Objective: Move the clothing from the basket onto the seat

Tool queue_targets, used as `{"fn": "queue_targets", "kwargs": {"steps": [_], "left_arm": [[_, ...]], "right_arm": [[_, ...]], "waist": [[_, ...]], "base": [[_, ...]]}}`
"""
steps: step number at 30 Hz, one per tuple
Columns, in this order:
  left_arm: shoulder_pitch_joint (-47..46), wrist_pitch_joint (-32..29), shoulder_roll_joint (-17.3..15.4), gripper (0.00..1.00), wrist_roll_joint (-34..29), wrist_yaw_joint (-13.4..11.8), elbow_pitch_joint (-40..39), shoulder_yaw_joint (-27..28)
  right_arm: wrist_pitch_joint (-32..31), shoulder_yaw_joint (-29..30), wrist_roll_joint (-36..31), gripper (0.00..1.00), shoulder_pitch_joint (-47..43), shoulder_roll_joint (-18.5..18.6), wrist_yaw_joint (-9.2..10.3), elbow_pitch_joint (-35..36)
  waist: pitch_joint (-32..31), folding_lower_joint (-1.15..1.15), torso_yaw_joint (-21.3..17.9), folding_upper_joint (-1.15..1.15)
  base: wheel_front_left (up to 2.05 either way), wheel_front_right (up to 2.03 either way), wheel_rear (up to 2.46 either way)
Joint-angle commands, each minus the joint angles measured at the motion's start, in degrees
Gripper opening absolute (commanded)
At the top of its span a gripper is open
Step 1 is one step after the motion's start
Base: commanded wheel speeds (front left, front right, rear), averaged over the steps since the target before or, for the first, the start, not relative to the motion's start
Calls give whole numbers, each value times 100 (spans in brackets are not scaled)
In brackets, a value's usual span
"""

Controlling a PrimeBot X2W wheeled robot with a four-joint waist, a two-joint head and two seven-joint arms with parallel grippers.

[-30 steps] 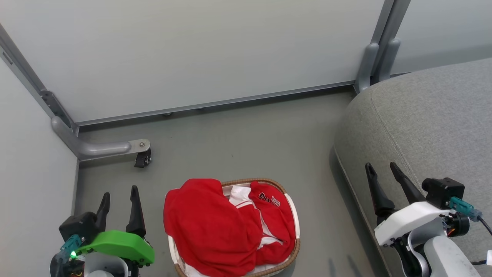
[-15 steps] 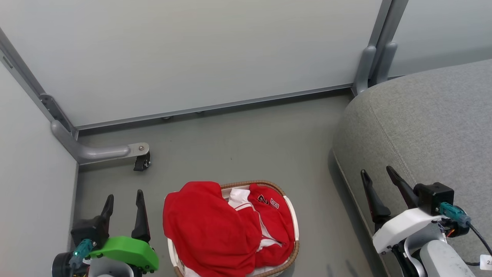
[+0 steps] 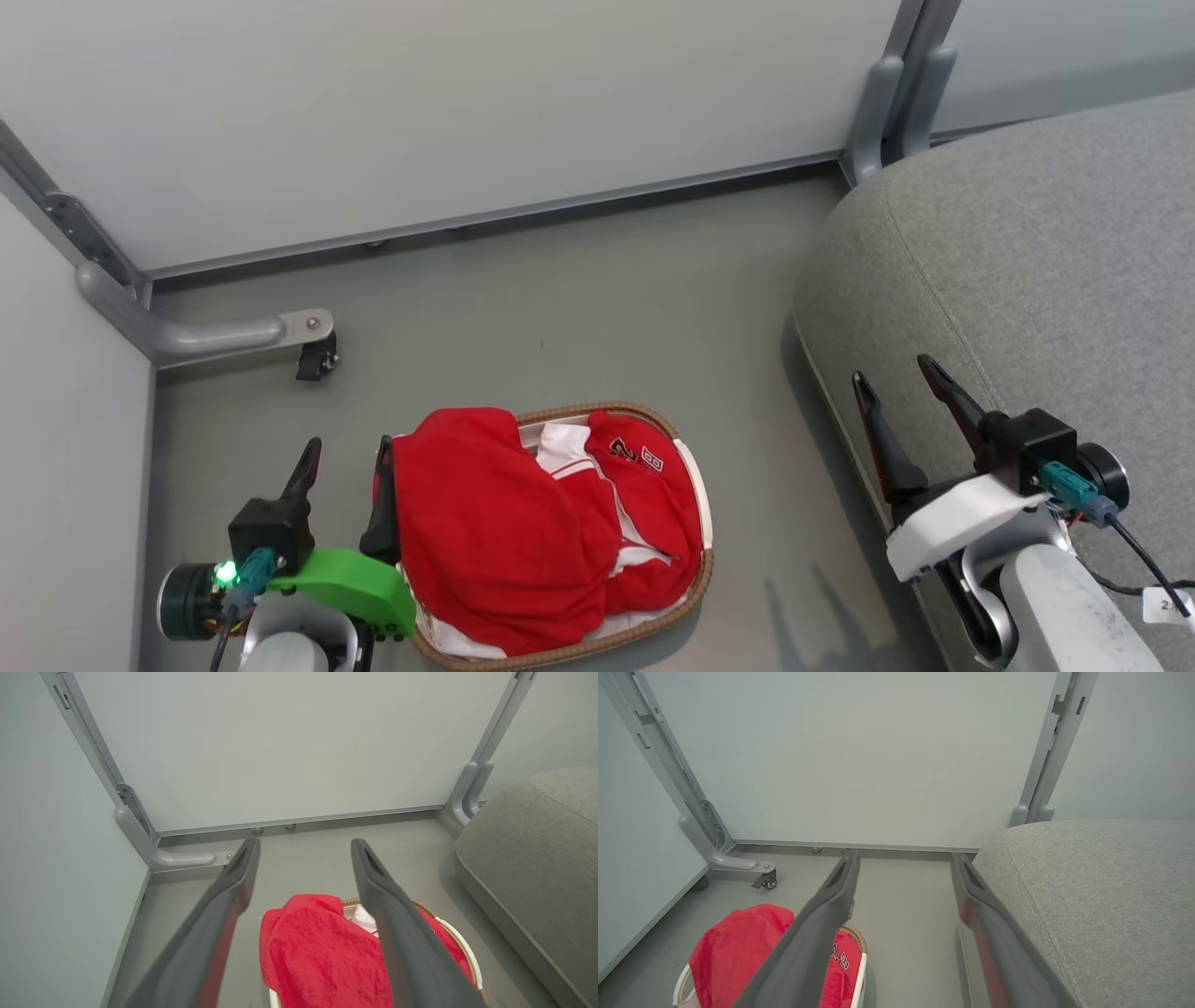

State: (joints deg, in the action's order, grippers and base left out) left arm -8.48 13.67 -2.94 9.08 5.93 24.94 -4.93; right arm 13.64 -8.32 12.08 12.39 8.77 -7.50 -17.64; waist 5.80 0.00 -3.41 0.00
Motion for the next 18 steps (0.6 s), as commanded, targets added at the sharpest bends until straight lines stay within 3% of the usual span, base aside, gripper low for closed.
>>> {"fn": "queue_targets", "kwargs": {"steps": [1, 18], "left_arm": [[-192, 48, -5, 100, -148, 19, 40, -27], [-1867, 149, -135, 100, -606, 156, 846, -516]], "right_arm": [[51, -30, -112, 100, 152, -2, 2, 70], [163, -442, -525, 100, 1153, -387, 3, 658]], "waist": [[376, 0, -181, 0], [2403, 0, -1111, 0]], "base": [[0, 0, 0], [0, 0, 0]]}}
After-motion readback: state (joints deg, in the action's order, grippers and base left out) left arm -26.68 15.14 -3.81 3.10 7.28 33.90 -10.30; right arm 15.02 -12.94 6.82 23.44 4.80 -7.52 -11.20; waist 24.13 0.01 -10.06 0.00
